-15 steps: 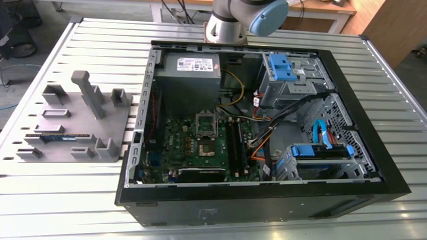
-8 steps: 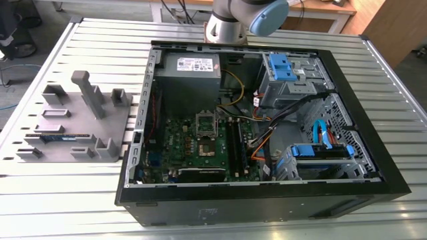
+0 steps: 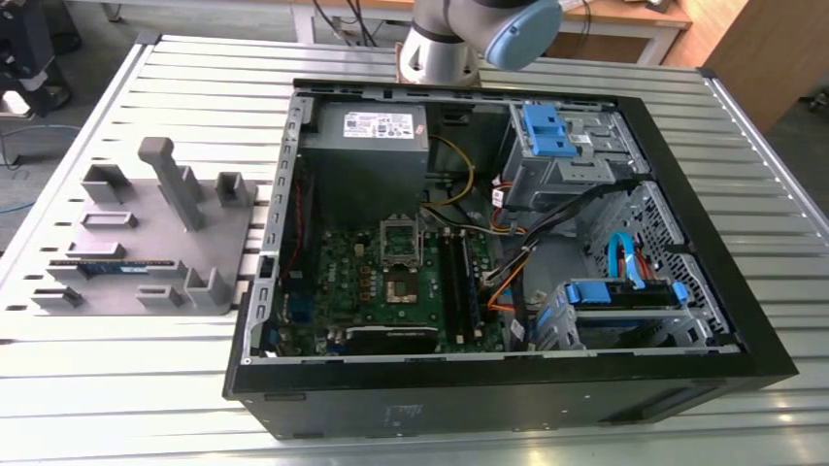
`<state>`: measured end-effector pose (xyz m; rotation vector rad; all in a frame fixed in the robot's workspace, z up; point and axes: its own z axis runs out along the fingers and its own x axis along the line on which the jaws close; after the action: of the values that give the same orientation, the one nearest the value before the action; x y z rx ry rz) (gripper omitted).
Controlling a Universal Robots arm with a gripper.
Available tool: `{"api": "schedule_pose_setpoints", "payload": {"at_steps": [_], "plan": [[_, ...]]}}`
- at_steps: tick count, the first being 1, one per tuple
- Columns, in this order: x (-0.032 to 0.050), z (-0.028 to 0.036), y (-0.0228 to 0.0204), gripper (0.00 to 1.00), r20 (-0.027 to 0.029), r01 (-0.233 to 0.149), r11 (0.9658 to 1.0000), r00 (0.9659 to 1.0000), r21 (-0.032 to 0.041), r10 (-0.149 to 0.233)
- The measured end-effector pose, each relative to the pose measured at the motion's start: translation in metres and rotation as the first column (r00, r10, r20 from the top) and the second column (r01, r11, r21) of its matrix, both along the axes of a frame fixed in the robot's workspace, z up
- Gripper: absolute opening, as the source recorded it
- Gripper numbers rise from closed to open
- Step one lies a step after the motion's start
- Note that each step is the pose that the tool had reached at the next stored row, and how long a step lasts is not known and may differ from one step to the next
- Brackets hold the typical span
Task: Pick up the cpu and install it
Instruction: 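Pick up the cpu and move it towards the insertion slot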
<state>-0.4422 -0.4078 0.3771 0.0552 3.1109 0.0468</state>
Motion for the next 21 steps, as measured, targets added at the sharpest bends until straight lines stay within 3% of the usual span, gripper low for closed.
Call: {"api": "schedule_pose_setpoints", "payload": {"at_steps": [21], "plan": [[0.0562, 0.0, 0.0002, 0.47, -0.0007, 0.0, 1.0, 1.0, 0.0, 0.0]]}}
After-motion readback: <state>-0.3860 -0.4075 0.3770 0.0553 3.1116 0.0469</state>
